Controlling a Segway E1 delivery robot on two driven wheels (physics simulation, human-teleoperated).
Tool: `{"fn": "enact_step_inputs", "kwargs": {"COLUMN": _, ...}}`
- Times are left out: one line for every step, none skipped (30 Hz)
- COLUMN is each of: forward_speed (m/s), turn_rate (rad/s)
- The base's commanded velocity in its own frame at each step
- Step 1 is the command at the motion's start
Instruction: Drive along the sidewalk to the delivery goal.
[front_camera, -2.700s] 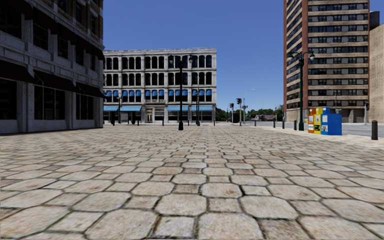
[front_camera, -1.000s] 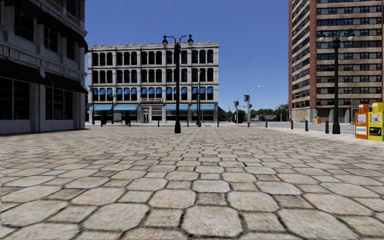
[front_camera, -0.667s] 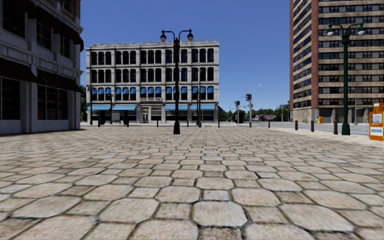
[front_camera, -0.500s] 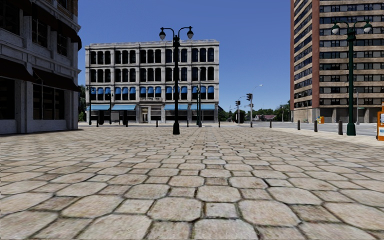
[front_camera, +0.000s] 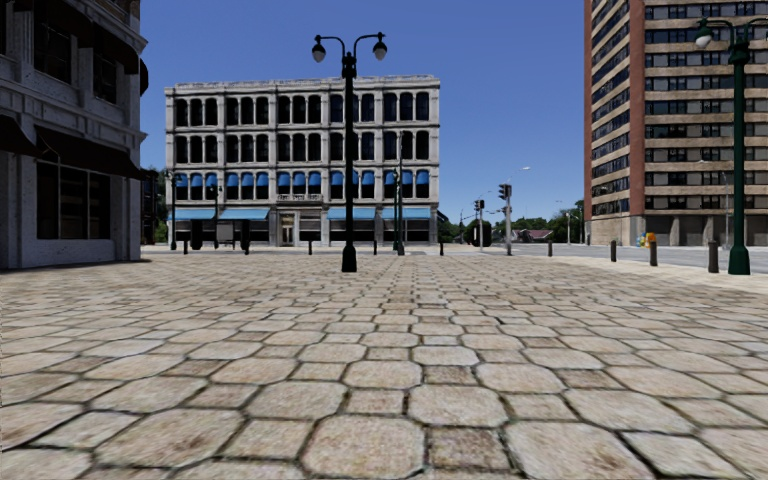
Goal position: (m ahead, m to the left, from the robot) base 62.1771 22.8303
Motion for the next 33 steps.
{"fn": "enact_step_inputs", "kwargs": {"forward_speed": 2.0, "turn_rate": 0.0}}
{"fn": "enact_step_inputs", "kwargs": {"forward_speed": 2.0, "turn_rate": 0.0}}
{"fn": "enact_step_inputs", "kwargs": {"forward_speed": 2.0, "turn_rate": 0.0}}
{"fn": "enact_step_inputs", "kwargs": {"forward_speed": 2.0, "turn_rate": -0.03}}
{"fn": "enact_step_inputs", "kwargs": {"forward_speed": 2.0, "turn_rate": -0.16}}
{"fn": "enact_step_inputs", "kwargs": {"forward_speed": 2.0, "turn_rate": -0.16}}
{"fn": "enact_step_inputs", "kwargs": {"forward_speed": 2.0, "turn_rate": -0.29}}
{"fn": "enact_step_inputs", "kwargs": {"forward_speed": 2.0, "turn_rate": -0.35}}
{"fn": "enact_step_inputs", "kwargs": {"forward_speed": 2.0, "turn_rate": -0.36}}
{"fn": "enact_step_inputs", "kwargs": {"forward_speed": 2.0, "turn_rate": -0.37}}
{"fn": "enact_step_inputs", "kwargs": {"forward_speed": 2.0, "turn_rate": -0.37}}
{"fn": "enact_step_inputs", "kwargs": {"forward_speed": 2.0, "turn_rate": -0.37}}
{"fn": "enact_step_inputs", "kwargs": {"forward_speed": 2.0, "turn_rate": -0.37}}
{"fn": "enact_step_inputs", "kwargs": {"forward_speed": 2.0, "turn_rate": -0.37}}
{"fn": "enact_step_inputs", "kwargs": {"forward_speed": 2.0, "turn_rate": -0.37}}
{"fn": "enact_step_inputs", "kwargs": {"forward_speed": 2.0, "turn_rate": -0.37}}
{"fn": "enact_step_inputs", "kwargs": {"forward_speed": 2.0, "turn_rate": -0.37}}
{"fn": "enact_step_inputs", "kwargs": {"forward_speed": 2.0, "turn_rate": -0.37}}
{"fn": "enact_step_inputs", "kwargs": {"forward_speed": 2.0, "turn_rate": -0.37}}
{"fn": "enact_step_inputs", "kwargs": {"forward_speed": 2.0, "turn_rate": -0.37}}
{"fn": "enact_step_inputs", "kwargs": {"forward_speed": 2.0, "turn_rate": -0.37}}
{"fn": "enact_step_inputs", "kwargs": {"forward_speed": 2.0, "turn_rate": -0.37}}
{"fn": "enact_step_inputs", "kwargs": {"forward_speed": 2.0, "turn_rate": -0.37}}
{"fn": "enact_step_inputs", "kwargs": {"forward_speed": 2.0, "turn_rate": -0.37}}
{"fn": "enact_step_inputs", "kwargs": {"forward_speed": 2.0, "turn_rate": -0.37}}
{"fn": "enact_step_inputs", "kwargs": {"forward_speed": 2.0, "turn_rate": -0.37}}
{"fn": "enact_step_inputs", "kwargs": {"forward_speed": 2.0, "turn_rate": -0.37}}
{"fn": "enact_step_inputs", "kwargs": {"forward_speed": 2.0, "turn_rate": -0.37}}
{"fn": "enact_step_inputs", "kwargs": {"forward_speed": 2.0, "turn_rate": -0.37}}
{"fn": "enact_step_inputs", "kwargs": {"forward_speed": 2.0, "turn_rate": -0.37}}
{"fn": "enact_step_inputs", "kwargs": {"forward_speed": 2.0, "turn_rate": -0.37}}
{"fn": "enact_step_inputs", "kwargs": {"forward_speed": 2.0, "turn_rate": -0.37}}
{"fn": "enact_step_inputs", "kwargs": {"forward_speed": 2.0, "turn_rate": -0.37}}
